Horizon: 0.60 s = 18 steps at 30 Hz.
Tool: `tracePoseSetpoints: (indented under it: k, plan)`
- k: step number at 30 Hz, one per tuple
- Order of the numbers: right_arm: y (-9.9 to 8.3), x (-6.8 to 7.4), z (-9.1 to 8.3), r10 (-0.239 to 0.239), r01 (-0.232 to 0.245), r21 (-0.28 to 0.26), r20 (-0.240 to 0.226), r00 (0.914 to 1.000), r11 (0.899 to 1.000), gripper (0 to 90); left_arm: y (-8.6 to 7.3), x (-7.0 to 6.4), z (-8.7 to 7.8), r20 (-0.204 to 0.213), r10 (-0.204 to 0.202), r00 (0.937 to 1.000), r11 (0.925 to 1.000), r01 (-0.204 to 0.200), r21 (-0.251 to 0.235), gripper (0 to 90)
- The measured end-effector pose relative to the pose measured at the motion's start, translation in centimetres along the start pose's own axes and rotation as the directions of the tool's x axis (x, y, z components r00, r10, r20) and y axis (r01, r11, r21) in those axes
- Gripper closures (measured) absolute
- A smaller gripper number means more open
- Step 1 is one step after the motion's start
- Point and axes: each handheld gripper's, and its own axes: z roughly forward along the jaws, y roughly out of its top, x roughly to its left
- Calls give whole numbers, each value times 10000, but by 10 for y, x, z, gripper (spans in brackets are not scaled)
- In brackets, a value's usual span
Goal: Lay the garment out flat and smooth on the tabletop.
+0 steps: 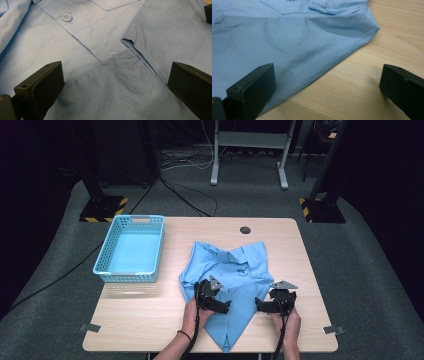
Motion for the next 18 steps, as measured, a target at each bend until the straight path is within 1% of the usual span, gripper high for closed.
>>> tracePoseSetpoints:
  k: [2,4,5,6,7,8,9,11,13,15,16,17,18]
  plan:
    - [1,0,0,-28,27,39,29,10000,10000,3,0,0,0,-30,29,10000,10000,-29,-13,1]
    - [4,0,2,-153,153,-59,25,9999,9999,31,0,-1,0,-34,80,10000,10000,-80,-38,2]
    - [7,-1,3,-198,198,-68,-59,9998,9998,32,0,-1,0,-6,83,10000,10000,-83,-8,2]
    - [10,-3,6,-134,133,-66,-132,9998,9999,31,0,0,0,26,36,10000,10000,-36,3,2]
    - [15,-4,9,-67,66,-21,-316,9995,10000,30,0,0,0,29,39,10000,10000,-39,3,1]
    - [21,-5,11,-85,88,73,-372,9993,9999,27,0,0,0,9,81,10000,10000,-81,-2,2]
    - [27,-6,12,-181,184,82,-315,9993,9998,28,0,-1,0,-2,94,10000,10000,-94,-14,2]
    - [41,-9,13,-351,348,-131,-237,9991,9993,40,0,-1,0,2,88,10000,10000,-88,-17,2]
    - [54,-14,17,-389,389,-68,-117,9992,9992,50,0,-1,0,3,84,10000,10000,-84,-18,2]
    - [67,-17,25,-346,346,11,-102,9993,9994,64,0,-1,0,-25,113,9999,9999,-113,-23,2]
    - [73,-18,29,-332,333,67,-174,9993,9994,77,0,-1,0,-12,116,9999,9999,-116,-24,2]
    - [78,-17,35,-421,424,158,-187,9989,9990,99,0,0,0,29,103,9999,9999,-103,12,2]
    - [84,-14,40,-576,581,432,-120,9983,9974,103,0,0,0,70,93,9999,10000,-93,10,1]
